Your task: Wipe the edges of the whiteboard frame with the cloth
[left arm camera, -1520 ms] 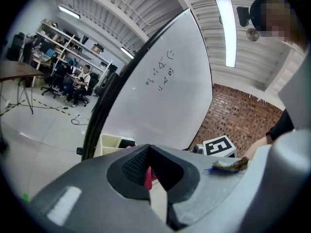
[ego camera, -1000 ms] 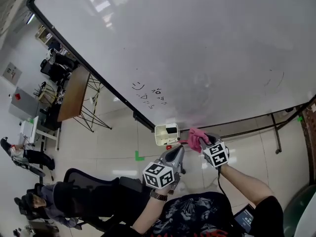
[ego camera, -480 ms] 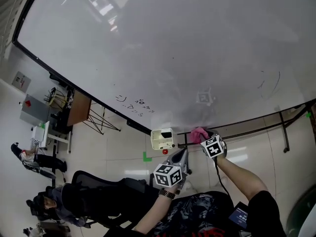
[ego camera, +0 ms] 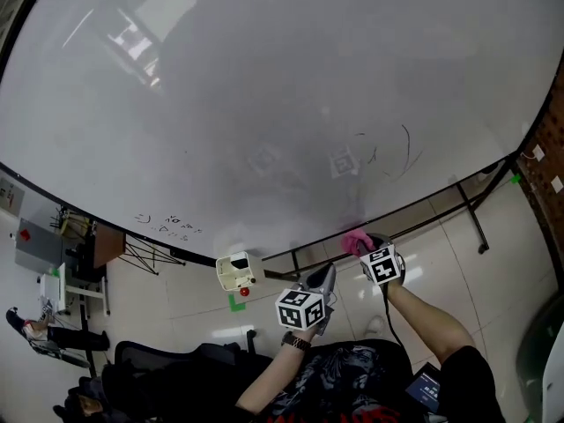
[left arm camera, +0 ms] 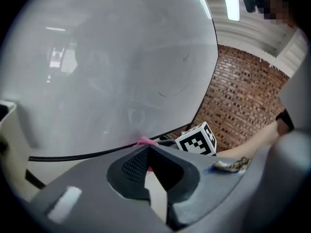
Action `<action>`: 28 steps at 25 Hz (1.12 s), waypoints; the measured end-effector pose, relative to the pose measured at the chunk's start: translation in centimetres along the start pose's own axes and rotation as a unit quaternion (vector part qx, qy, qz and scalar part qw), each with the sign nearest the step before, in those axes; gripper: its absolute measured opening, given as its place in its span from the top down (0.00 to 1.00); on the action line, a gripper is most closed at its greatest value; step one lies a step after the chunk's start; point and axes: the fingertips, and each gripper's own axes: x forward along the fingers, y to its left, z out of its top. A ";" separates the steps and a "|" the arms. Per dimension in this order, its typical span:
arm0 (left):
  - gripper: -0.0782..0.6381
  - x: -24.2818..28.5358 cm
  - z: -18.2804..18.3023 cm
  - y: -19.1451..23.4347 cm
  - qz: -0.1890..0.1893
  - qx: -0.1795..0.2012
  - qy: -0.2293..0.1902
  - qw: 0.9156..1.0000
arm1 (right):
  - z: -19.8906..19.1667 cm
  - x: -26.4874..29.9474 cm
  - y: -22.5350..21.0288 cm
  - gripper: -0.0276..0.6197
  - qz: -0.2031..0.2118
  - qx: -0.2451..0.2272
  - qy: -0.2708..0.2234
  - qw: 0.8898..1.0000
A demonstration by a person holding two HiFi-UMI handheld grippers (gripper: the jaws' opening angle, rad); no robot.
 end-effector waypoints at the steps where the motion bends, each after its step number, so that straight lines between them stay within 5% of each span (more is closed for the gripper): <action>1: 0.89 1.1 -0.1 -1.1 -0.011 0.008 0.007 1.000 | -0.4 -0.9 -1.3 0.83 -0.010 0.008 -0.002 1.000; 15: 0.89 12.6 2.4 -11.5 -0.130 0.064 0.056 0.988 | -2.0 -8.9 -15.4 0.83 -0.117 0.069 -0.031 0.990; 21: 0.89 20.5 3.2 -15.3 -0.160 0.065 0.070 0.982 | -2.2 -10.0 -23.0 0.83 -0.122 0.068 -0.026 0.990; 28: 0.89 24.5 6.3 -15.9 -0.198 0.060 0.083 0.975 | -0.7 -9.1 -26.2 0.83 -0.128 0.060 0.011 0.990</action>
